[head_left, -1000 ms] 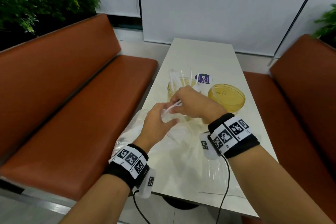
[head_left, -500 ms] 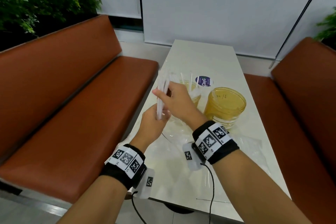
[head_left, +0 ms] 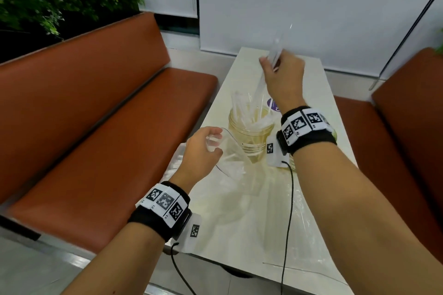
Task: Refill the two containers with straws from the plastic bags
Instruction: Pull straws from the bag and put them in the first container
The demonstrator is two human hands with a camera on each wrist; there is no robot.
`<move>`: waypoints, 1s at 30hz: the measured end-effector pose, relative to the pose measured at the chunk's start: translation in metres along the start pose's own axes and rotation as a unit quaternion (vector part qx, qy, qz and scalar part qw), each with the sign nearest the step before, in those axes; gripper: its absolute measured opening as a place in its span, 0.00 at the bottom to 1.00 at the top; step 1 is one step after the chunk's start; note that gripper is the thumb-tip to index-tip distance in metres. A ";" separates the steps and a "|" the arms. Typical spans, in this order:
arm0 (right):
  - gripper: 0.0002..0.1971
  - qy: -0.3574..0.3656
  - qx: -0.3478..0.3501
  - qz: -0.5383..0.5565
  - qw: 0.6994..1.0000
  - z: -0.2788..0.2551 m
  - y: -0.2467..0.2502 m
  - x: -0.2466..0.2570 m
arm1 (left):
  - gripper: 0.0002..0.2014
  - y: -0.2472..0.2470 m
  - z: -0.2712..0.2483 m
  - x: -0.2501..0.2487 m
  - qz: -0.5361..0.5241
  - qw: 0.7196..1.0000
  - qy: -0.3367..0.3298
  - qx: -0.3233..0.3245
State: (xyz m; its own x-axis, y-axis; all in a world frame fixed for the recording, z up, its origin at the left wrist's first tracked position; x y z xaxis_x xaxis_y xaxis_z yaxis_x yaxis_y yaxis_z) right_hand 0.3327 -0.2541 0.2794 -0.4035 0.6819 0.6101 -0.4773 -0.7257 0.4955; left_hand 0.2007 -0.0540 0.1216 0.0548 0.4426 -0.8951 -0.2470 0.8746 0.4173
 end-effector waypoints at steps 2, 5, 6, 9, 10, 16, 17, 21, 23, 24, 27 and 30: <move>0.19 -0.037 0.080 -0.069 0.994 -0.014 -0.035 -0.029 | 0.24 0.004 0.001 -0.001 -0.012 1.000 -0.007 -0.001; 0.23 -0.089 0.182 -0.148 0.968 -0.036 -0.070 -0.062 | 0.25 0.010 0.001 -0.003 -0.029 1.000 -0.012 -0.001; 0.26 -0.109 0.199 -0.156 0.961 -0.041 -0.074 -0.068 | 0.25 0.011 0.001 -0.005 -0.035 0.999 -0.013 0.002; 0.30 -0.115 0.165 -0.100 0.974 -0.038 -0.064 -0.066 | 0.25 0.014 0.001 -0.012 -0.050 0.998 -0.021 0.016; 0.27 -0.107 0.127 -0.069 0.984 -0.036 -0.054 -0.060 | 0.26 0.014 0.001 -0.015 -0.056 0.998 -0.024 0.021; 0.20 -0.001 0.164 -0.156 0.974 -0.045 -0.061 -0.045 | 0.32 0.013 0.000 -0.023 -0.045 0.997 -0.037 0.043; 0.24 0.002 0.217 -0.212 0.953 -0.052 -0.068 -0.049 | 0.33 0.012 0.000 -0.023 -0.034 0.997 -0.039 0.048; 0.22 0.082 0.155 -0.209 0.962 -0.056 -0.034 -0.006 | 0.35 0.005 -0.001 -0.026 0.001 0.996 -0.050 0.067; 0.17 0.058 0.209 -0.110 0.970 -0.063 -0.025 0.011 | 0.35 0.003 -0.001 -0.027 0.007 0.997 -0.050 0.066; 0.17 0.030 0.307 -0.086 0.947 -0.079 -0.034 0.017 | 0.35 0.003 0.000 -0.027 0.006 0.997 -0.050 0.065; 0.07 0.036 0.521 -0.131 0.843 -0.145 -0.070 0.019 | 0.35 0.001 0.000 -0.029 -0.002 0.997 -0.049 0.063; 0.13 0.139 0.527 -0.263 0.797 -0.185 -0.098 0.007 | 0.35 -0.001 -0.001 -0.028 -0.007 0.997 -0.046 0.059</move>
State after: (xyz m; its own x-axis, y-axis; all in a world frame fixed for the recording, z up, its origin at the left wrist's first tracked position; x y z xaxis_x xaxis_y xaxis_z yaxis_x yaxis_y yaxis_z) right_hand 0.2325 -0.1614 0.1208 -0.5913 0.8042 0.0598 0.2231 0.0919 0.9705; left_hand 0.1984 -0.0673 0.1466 0.1480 0.4426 -0.8844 -0.1305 0.8952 0.4261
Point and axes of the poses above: each hand's wrist, its own z-axis towards the middle knuckle, its own y-axis out of the back of the hand, x = y × z, the point moved 10 cm from there along z, towards the middle knuckle, and after that the axes turned 1 degree about -x, right-handed, at the moved point
